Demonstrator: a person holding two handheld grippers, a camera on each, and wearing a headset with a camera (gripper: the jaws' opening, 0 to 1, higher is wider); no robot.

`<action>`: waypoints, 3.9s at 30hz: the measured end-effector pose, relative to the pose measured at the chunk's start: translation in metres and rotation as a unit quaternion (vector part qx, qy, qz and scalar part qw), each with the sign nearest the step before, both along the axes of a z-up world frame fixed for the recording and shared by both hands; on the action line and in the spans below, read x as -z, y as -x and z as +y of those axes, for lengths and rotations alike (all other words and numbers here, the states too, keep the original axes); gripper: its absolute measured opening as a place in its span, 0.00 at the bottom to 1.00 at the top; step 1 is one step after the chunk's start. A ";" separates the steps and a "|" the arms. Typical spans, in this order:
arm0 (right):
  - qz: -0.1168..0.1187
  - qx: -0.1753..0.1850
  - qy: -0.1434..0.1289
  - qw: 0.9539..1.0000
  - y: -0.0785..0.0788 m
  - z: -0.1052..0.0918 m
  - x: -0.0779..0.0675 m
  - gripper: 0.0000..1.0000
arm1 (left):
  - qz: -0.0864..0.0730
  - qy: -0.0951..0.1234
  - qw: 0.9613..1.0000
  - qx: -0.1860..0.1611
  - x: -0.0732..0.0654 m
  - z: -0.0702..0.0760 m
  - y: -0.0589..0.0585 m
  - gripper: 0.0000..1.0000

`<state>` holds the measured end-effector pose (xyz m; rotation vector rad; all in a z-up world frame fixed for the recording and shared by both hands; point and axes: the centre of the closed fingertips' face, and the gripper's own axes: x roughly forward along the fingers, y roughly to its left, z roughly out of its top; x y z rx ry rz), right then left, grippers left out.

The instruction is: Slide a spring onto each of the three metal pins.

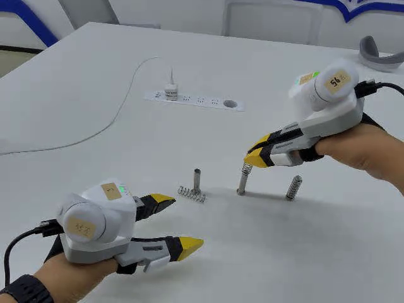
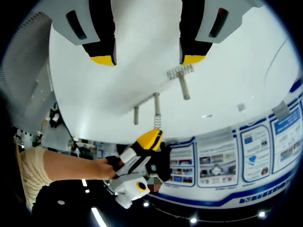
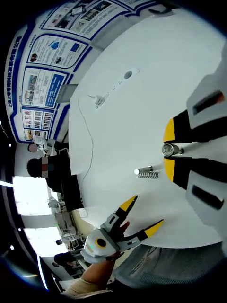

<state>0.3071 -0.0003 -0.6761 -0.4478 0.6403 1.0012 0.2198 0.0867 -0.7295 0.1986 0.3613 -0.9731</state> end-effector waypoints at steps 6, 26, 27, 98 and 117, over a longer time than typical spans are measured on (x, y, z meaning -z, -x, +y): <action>0.006 0.004 -0.001 1.000 -0.001 0.002 0.006 0.12 | 0.000 0.000 1.000 -0.001 0.000 0.001 0.000 0.54; 0.024 0.028 0.011 0.999 -0.003 0.000 0.038 0.12 | 0.001 -0.004 1.000 -0.001 0.000 0.002 0.001 0.54; 0.026 0.029 0.011 0.999 -0.003 0.000 0.040 0.12 | 0.001 -0.004 1.000 -0.002 0.000 0.002 0.001 0.54; 0.031 0.005 -0.008 0.999 0.034 0.051 0.064 0.17 | -0.004 -0.002 1.000 -0.005 -0.003 0.004 0.000 0.54; 0.039 0.003 -0.008 0.999 0.022 0.073 0.079 0.19 | -0.001 -0.006 1.000 -0.010 -0.002 0.009 0.000 0.54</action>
